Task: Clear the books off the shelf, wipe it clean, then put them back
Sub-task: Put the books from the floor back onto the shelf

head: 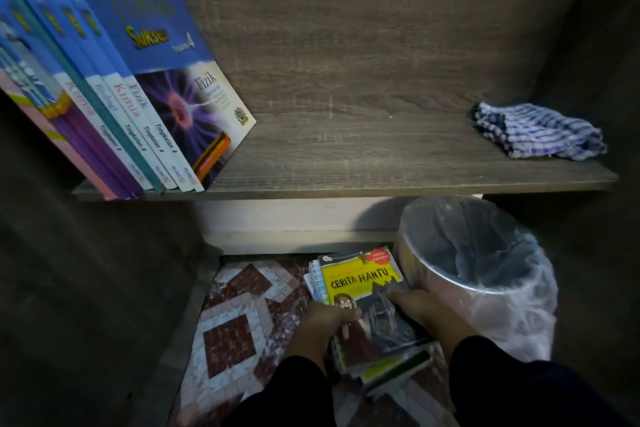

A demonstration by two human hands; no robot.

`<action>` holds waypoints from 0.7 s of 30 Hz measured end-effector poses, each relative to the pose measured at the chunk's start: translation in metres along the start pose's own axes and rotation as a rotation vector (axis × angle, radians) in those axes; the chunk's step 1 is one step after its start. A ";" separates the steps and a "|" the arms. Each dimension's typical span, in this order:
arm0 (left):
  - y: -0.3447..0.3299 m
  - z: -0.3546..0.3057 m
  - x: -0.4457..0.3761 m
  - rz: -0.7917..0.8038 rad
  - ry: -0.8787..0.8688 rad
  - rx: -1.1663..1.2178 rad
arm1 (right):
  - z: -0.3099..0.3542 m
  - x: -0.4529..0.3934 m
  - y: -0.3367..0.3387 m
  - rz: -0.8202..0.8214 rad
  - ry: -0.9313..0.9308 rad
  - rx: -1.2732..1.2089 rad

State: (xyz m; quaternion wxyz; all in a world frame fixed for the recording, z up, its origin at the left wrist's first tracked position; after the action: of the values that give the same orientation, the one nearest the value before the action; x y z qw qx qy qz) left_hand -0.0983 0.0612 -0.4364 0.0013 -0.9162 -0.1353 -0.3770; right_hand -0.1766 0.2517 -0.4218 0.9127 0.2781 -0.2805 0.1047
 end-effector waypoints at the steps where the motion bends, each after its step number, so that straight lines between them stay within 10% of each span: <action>1: 0.000 0.003 -0.003 0.009 0.013 0.022 | -0.008 -0.014 -0.002 0.003 -0.012 0.010; 21: -0.024 0.027 -0.015 0.197 0.152 0.349 | -0.014 -0.031 -0.025 0.265 -0.076 -0.380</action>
State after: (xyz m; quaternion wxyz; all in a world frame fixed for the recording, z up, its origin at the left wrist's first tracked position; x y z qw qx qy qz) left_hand -0.0959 0.0830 -0.4683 0.2069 -0.8798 -0.1078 -0.4141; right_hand -0.1870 0.2381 -0.4605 0.9158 0.0659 -0.3633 0.1583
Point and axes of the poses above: each hand's wrist, its own x-axis away from the middle knuckle, its own y-axis out of the back of the hand, z = x × y, the point moved 9 cm from there along -x, towards the middle knuckle, and after that the axes turned 2 degrees about y, right-handed, at the moved point
